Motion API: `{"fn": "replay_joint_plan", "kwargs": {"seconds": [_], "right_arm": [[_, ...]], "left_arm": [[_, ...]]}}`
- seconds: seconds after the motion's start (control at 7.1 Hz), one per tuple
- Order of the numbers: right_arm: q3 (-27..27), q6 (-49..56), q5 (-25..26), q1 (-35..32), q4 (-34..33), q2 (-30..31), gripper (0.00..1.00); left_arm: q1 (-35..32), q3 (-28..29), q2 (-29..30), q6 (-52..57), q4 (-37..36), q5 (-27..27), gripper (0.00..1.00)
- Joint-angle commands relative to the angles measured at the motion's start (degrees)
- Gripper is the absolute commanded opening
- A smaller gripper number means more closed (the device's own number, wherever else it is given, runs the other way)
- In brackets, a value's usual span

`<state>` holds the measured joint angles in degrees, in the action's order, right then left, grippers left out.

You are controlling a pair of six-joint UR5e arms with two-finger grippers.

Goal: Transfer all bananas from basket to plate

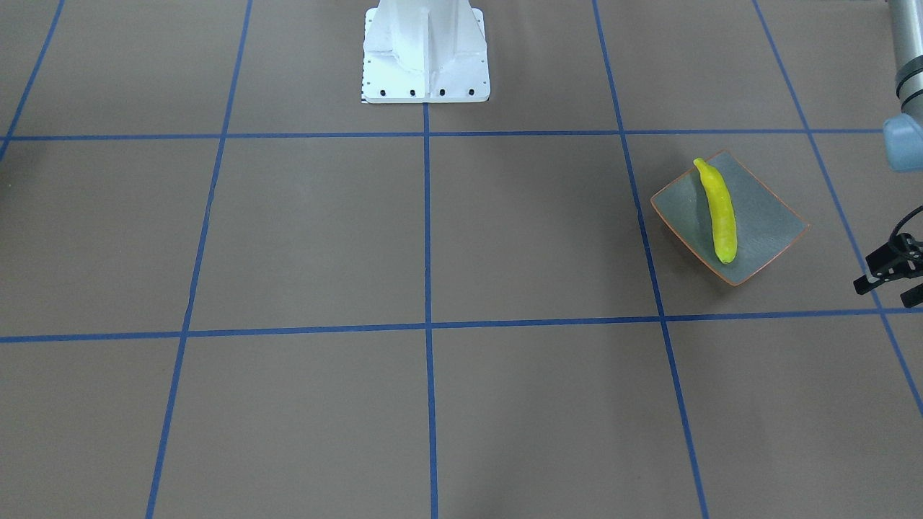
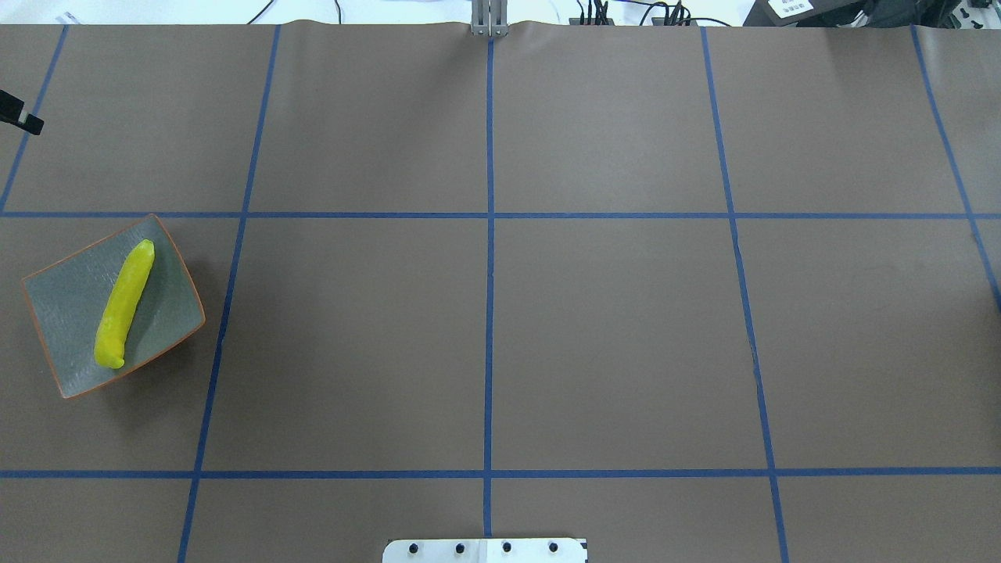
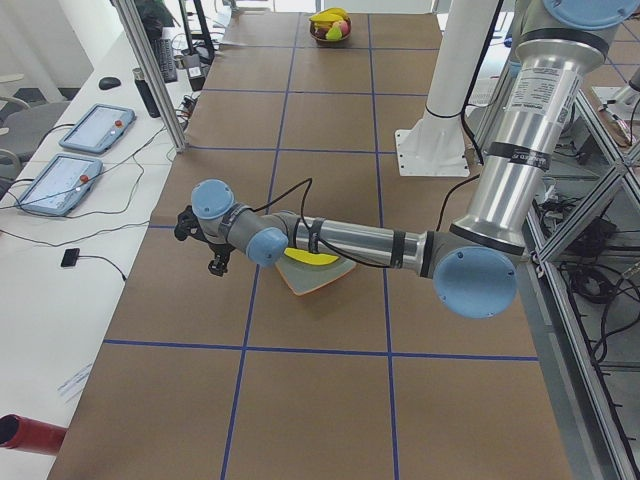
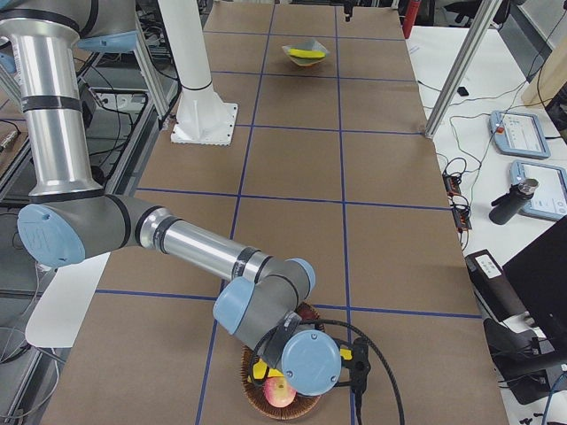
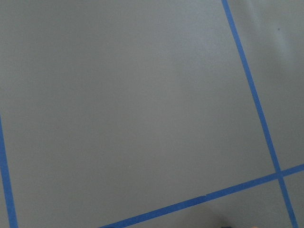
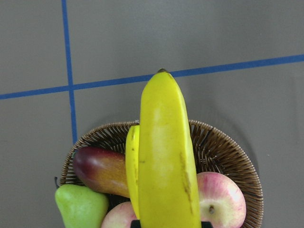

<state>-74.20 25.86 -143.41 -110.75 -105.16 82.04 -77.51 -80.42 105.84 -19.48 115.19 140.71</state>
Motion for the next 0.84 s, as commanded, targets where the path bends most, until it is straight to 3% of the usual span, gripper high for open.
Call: {"fn": "replay_joint_plan", "kwargs": {"seconds": [0.0,0.28,0.42,0.7], "right_arm": [[-7.07,-11.21,-6.32,6.21,-0.22,0.14,0.00],[-17.67,-29.18,-8.11,17.96,1.70,-0.12,0.00],[-22.78,-44.17,-7.94,24.73,7.37,-1.69,0.00],[-24.41,-76.16,-2.97,38.87,26.22,-9.57,0.00]], "left_arm": [[0.34,-0.35,1.20,-8.76,-0.23,4.88,0.81],[3.04,-0.26,6.11,-20.89,0.38,10.36,0.81],[5.59,-0.35,8.22,-22.51,0.82,11.33,0.93],[6.75,-2.28,12.09,-29.51,1.00,11.43,0.96]]}}
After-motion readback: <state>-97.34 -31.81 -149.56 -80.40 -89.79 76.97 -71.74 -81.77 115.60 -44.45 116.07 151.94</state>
